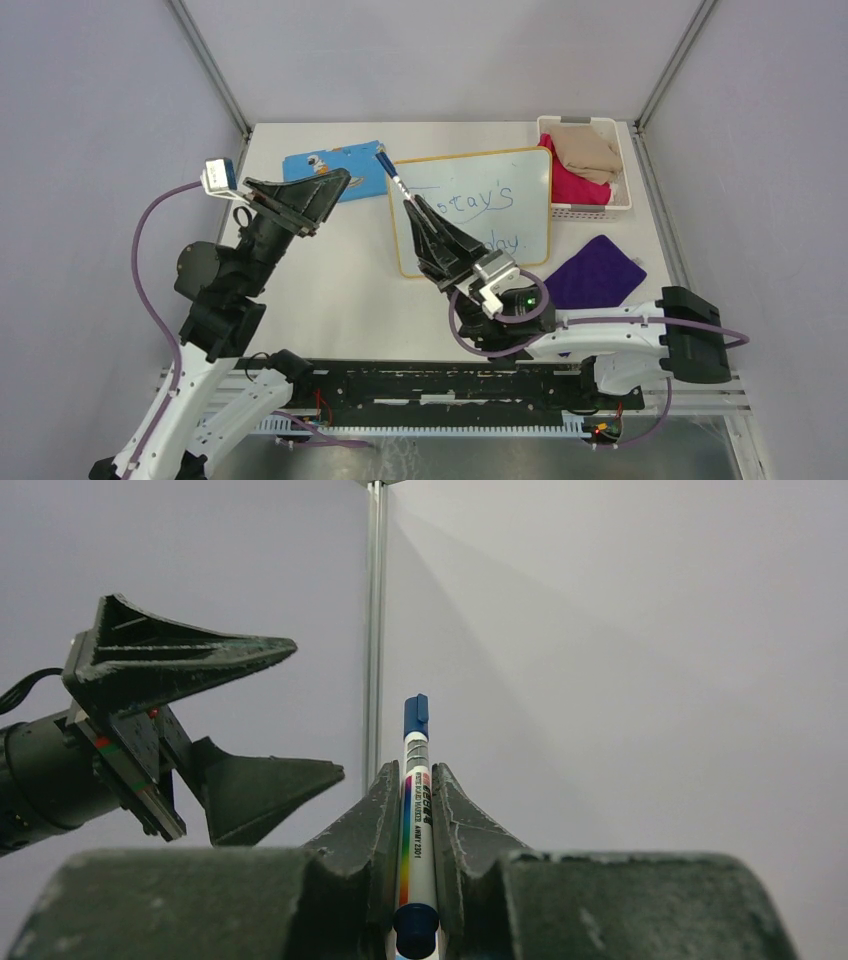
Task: Write a sentence on the whiteboard
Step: Close the whiteboard marker at the center of the board.
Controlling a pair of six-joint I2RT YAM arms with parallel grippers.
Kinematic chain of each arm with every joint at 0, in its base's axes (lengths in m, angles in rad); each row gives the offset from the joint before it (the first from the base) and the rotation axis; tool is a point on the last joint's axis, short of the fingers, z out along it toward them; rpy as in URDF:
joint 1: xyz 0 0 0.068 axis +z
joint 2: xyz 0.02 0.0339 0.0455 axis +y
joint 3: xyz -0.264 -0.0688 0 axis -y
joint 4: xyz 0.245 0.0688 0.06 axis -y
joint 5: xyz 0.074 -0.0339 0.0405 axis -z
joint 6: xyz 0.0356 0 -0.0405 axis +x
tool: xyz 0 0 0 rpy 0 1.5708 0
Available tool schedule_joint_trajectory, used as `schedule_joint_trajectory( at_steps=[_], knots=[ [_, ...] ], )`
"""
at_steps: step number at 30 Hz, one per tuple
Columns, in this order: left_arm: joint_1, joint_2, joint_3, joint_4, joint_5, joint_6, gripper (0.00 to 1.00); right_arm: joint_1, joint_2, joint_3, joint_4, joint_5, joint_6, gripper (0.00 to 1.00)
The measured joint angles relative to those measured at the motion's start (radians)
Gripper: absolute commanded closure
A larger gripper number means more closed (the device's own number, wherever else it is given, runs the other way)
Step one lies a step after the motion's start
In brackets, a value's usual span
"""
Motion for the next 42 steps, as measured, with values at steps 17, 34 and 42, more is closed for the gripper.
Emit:
schedule_joint_trajectory(
  at_steps=[17, 34, 42],
  knots=[
    [0.000, 0.142, 0.091, 0.023, 0.043, 0.191, 0.02, 0.003, -0.174, -0.157, -0.032, -0.027, 0.046, 1.00],
    [0.000, 0.243, 0.017, 0.306, 0.218, 0.045, 0.14, 0.011, -0.180, -0.163, -0.053, -0.050, 0.072, 1.00],
    [0.000, 0.244, -0.006, 0.370, 0.244, -0.006, 0.31, 0.011, -0.171, -0.162, -0.053, -0.050, 0.075, 1.00]
  ],
)
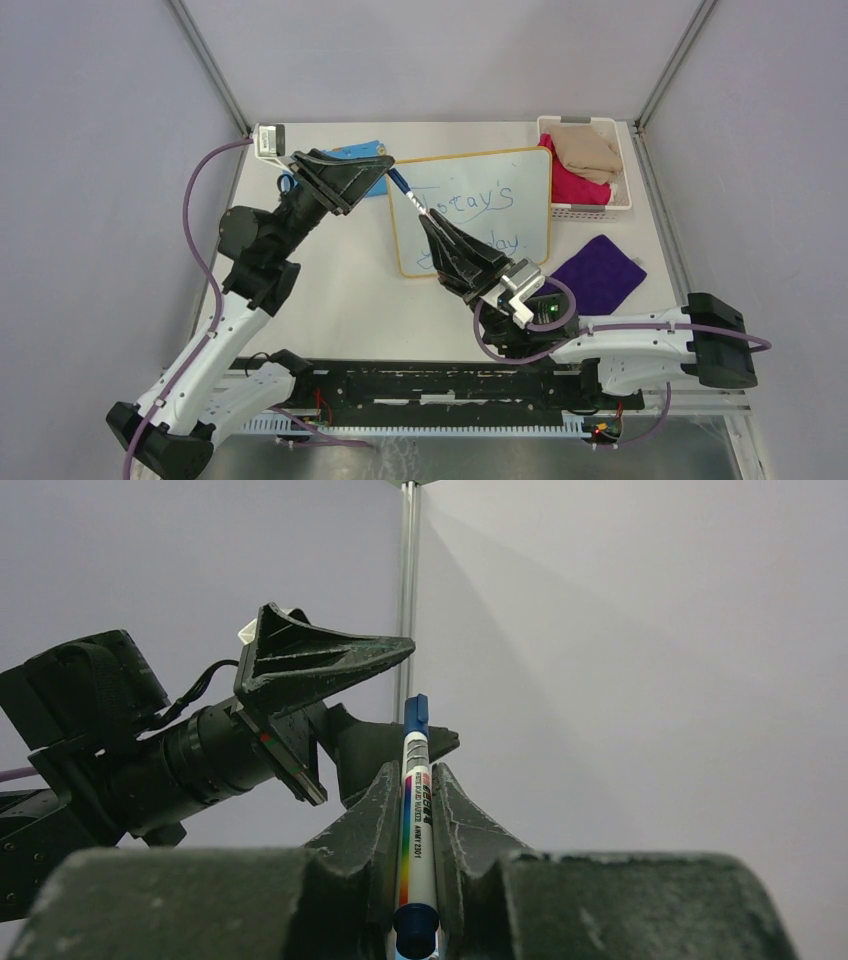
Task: Write a sentence on the whiteboard
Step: Close the whiteboard marker at the center of the board.
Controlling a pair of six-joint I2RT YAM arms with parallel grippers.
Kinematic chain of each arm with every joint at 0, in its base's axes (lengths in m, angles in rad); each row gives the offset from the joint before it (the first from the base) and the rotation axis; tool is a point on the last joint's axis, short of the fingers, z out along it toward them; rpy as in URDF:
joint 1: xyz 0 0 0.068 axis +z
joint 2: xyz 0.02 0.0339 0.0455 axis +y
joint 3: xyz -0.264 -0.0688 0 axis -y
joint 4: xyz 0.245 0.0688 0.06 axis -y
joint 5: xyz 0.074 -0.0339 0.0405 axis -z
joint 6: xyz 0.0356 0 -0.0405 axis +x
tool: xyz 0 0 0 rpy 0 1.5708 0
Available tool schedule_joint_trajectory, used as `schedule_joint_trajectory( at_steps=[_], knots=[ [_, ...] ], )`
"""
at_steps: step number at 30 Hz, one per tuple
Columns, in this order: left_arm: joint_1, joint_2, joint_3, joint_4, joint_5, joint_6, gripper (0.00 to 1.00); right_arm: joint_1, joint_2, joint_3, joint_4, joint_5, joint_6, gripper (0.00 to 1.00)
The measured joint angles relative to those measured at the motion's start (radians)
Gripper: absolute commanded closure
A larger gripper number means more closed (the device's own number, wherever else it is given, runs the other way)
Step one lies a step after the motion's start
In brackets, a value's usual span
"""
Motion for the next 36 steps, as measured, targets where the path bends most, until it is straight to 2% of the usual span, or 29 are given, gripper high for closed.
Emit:
schedule_joint_trajectory(
  at_steps=[9, 18, 25, 36],
  knots=[
    [-0.009, 0.007, -0.005, 0.046, 0.040, -0.024, 0.37, 0.000, 0.028, 0.011, -0.002, 0.000, 0.000, 1.00],
    [-0.018, 0.006, -0.037, 0.056, 0.042, -0.024, 0.52, 0.000, 0.039, 0.024, 0.000, 0.007, 0.000, 1.00],
    [-0.023, 0.006, -0.040, 0.060, 0.042, -0.034, 0.52, 0.000, 0.041, 0.024, 0.000, 0.008, 0.000, 1.00],
    [-0.034, 0.006, -0.044, 0.089, 0.041, -0.093, 0.68, 0.000, 0.041, 0.024, 0.001, 0.008, -0.005, 1.00]
  ],
)
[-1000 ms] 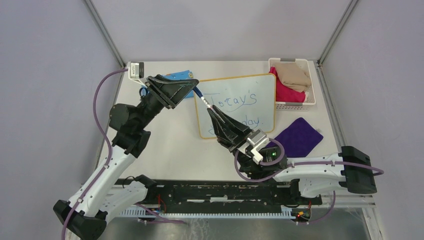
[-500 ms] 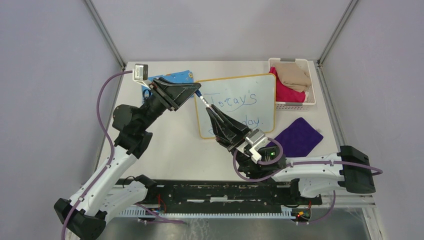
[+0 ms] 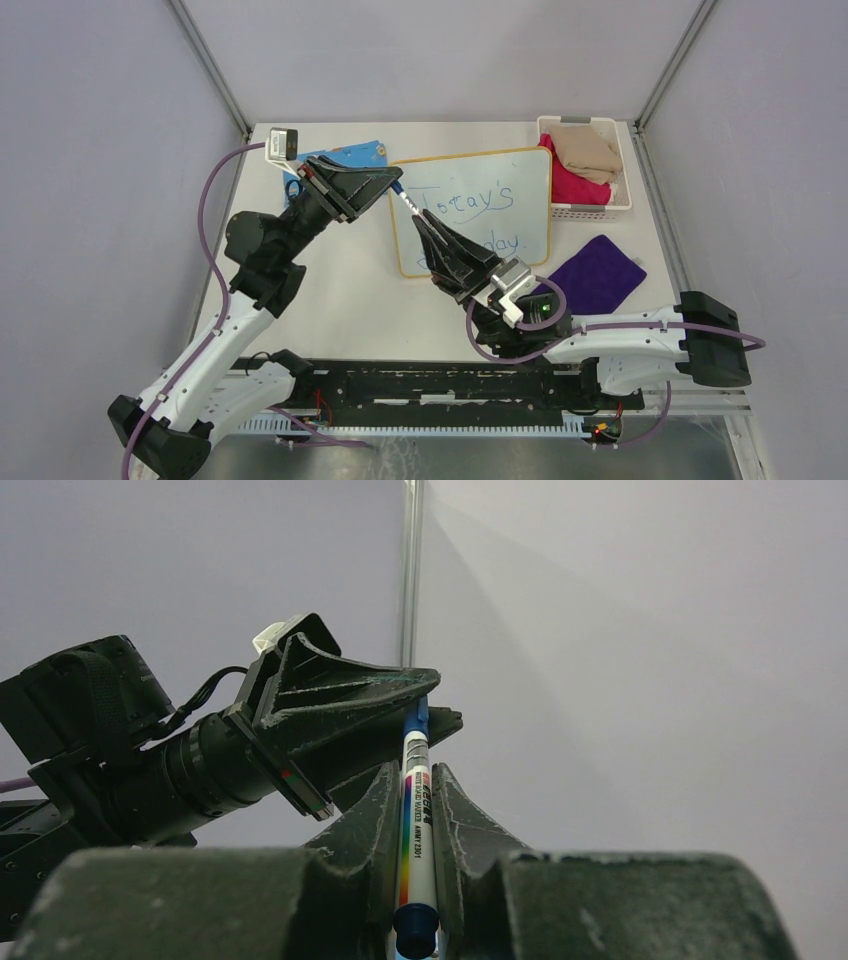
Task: Write a sentence on the whiteboard
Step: Close the whiteboard marker at the center of the board.
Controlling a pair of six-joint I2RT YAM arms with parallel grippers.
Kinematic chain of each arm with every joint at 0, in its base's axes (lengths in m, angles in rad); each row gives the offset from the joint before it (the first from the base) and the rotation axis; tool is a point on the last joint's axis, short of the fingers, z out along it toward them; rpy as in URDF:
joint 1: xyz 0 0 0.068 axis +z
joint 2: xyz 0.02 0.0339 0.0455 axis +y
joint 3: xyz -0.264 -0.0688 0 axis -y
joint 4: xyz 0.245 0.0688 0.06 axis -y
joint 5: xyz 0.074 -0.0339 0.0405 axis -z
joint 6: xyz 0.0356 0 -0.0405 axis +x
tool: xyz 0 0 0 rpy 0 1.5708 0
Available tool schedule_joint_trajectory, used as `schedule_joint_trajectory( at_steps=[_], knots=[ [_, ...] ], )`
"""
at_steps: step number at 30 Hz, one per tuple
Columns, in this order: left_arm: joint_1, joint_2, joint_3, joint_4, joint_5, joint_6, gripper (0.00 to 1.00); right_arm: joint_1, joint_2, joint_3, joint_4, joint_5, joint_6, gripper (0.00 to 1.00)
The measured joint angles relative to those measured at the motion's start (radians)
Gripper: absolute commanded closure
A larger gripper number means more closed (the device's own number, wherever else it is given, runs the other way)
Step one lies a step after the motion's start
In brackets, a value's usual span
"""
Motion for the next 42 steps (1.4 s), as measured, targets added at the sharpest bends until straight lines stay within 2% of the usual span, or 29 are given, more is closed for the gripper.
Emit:
schedule_joint_trajectory(
  at_steps=[11, 42],
  knots=[
    [-0.006, 0.000, -0.002, 0.001, -0.001, -0.022, 0.98, 0.000, 0.007, 0.000, 0.017, 0.002, -0.009, 1.00],
    [-0.087, -0.045, -0.007, -0.040, -0.147, -0.021, 0.98, 0.005, 0.051, 0.039, 0.058, 0.002, -0.032, 1.00]
  ],
)
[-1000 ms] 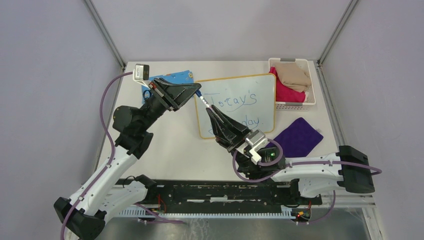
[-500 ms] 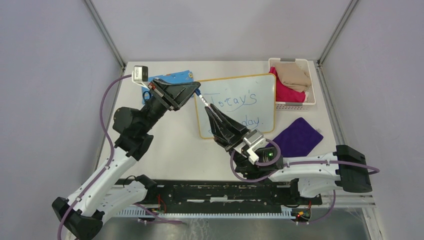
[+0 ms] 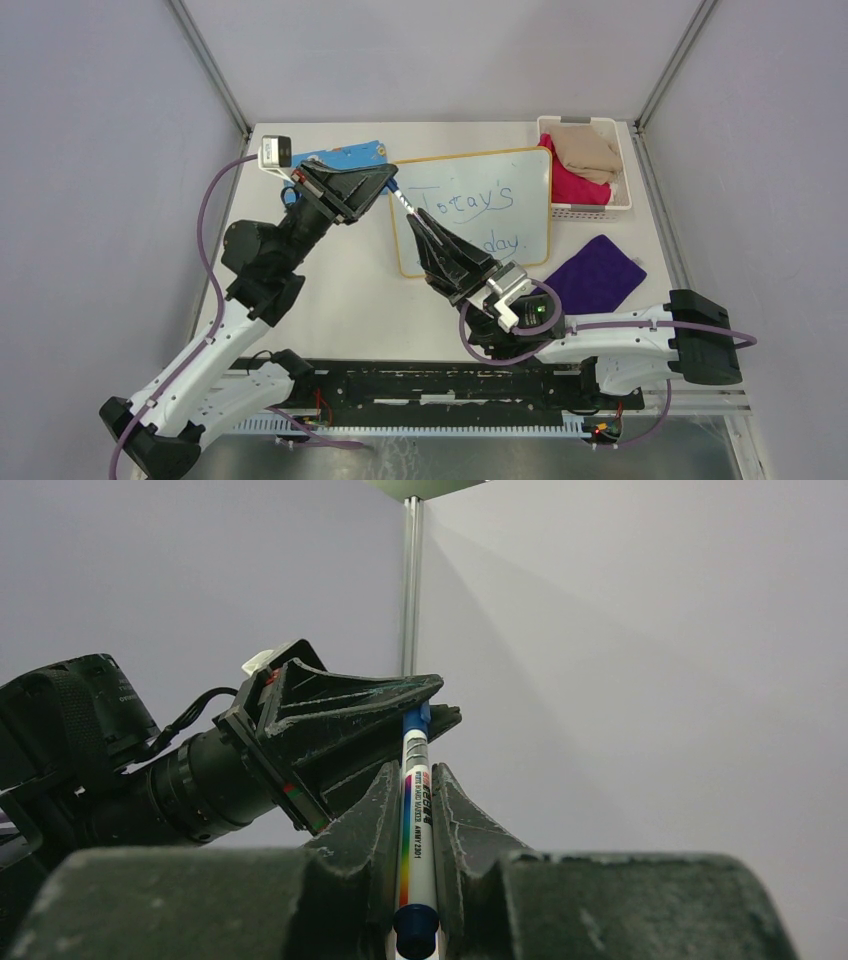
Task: Write a sentence on the whiteboard
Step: Close the whiteboard marker at the center of the board.
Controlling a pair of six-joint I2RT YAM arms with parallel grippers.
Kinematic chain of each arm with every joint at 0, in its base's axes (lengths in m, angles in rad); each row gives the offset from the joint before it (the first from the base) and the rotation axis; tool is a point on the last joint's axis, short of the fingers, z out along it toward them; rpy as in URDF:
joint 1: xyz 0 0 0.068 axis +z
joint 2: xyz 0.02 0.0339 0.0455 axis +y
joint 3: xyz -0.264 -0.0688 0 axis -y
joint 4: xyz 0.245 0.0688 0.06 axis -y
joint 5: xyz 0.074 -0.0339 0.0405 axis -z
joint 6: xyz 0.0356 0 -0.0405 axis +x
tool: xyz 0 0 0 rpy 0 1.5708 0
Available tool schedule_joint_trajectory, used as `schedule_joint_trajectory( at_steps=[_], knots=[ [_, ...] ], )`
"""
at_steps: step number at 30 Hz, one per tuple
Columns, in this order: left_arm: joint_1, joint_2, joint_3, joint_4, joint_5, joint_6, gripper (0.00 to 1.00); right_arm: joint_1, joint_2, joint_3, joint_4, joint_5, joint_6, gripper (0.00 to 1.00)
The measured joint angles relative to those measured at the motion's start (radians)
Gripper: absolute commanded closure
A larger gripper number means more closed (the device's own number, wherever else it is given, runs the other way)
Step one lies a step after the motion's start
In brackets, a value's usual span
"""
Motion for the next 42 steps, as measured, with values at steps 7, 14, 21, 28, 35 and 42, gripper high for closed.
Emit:
schedule_joint_trajectory(
  at_steps=[7, 14, 21, 28, 35, 42],
  knots=[
    [-0.037, -0.004, 0.001, 0.002, -0.046, 0.000, 0.98, 0.000, 0.005, 0.011, 0.005, -0.007, 0.003, 1.00],
    [-0.113, -0.012, 0.010, -0.003, -0.117, 0.023, 0.98, -0.001, 0.018, 0.037, 0.011, -0.029, 0.008, 1.00],
    [-0.234, -0.009, 0.011, -0.014, -0.177, 0.083, 0.93, -0.012, 0.050, 0.091, 0.016, -0.047, 0.018, 1.00],
    [-0.293, -0.077, -0.004, -0.100, -0.159, 0.173, 0.13, -0.032, 0.055, 0.105, -0.035, -0.055, 0.034, 1.00],
    [-0.314, -0.147, 0.051, -0.297, -0.230, 0.306, 0.00, -0.051, 0.011, 0.075, -0.140, -0.062, 0.074, 1.00],
    [-0.314, -0.137, 0.126, -0.348, -0.311, 0.368, 0.05, -0.051, -0.056, 0.032, -0.164, -0.091, 0.109, 1.00]
  ],
)
